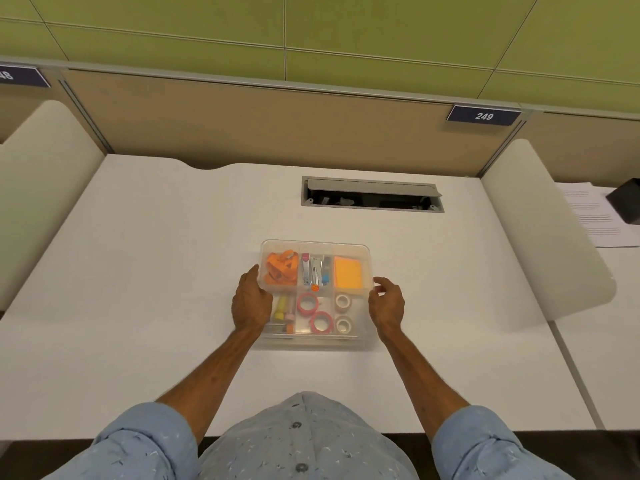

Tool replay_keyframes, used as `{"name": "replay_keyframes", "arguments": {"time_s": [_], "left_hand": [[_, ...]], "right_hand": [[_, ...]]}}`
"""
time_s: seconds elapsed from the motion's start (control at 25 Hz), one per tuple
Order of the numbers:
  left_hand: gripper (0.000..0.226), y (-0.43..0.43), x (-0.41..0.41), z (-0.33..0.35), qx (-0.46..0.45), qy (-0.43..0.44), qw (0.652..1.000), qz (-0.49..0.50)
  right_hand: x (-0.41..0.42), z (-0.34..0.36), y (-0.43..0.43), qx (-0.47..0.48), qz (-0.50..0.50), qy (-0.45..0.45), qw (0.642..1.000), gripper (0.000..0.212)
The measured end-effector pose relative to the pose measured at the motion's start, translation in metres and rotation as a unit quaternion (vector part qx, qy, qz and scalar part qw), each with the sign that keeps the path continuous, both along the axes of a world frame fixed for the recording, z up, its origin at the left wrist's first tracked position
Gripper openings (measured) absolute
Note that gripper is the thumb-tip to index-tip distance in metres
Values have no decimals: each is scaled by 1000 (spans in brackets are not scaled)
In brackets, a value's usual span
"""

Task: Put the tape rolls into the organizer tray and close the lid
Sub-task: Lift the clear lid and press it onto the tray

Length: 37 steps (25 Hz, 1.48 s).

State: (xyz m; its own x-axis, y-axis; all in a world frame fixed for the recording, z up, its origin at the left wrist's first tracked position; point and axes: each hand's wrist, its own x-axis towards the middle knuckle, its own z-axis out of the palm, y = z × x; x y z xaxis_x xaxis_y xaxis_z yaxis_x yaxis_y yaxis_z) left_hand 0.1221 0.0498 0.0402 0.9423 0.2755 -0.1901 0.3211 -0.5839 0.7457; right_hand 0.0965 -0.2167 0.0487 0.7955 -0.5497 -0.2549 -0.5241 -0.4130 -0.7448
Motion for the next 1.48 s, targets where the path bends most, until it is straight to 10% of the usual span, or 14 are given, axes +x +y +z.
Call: {"name": "replay_keyframes", "arguments": {"time_s": [0.2,0.52,0.96,1.36,1.48], "left_hand": [[54,3,-4,-2,28,13,999,-36],[62,-4,-25,-16,216,-29,957,-193],[71,-3,-22,-29,152,11,969,-196],[97,-4,-18,-21,238,-27,954,-180],[72,-5,6,-12,246,-30,949,-196]], "right_hand": [[0,1,4,-18,8,25,999,39],[-30,-15,30,-322,223,52,919,57],[-26,-27,26,-199,239,30,950,68],[-11,-16,23,-306,243,82,917,64],[13,-7,24,-307,252,57,916,59]]}}
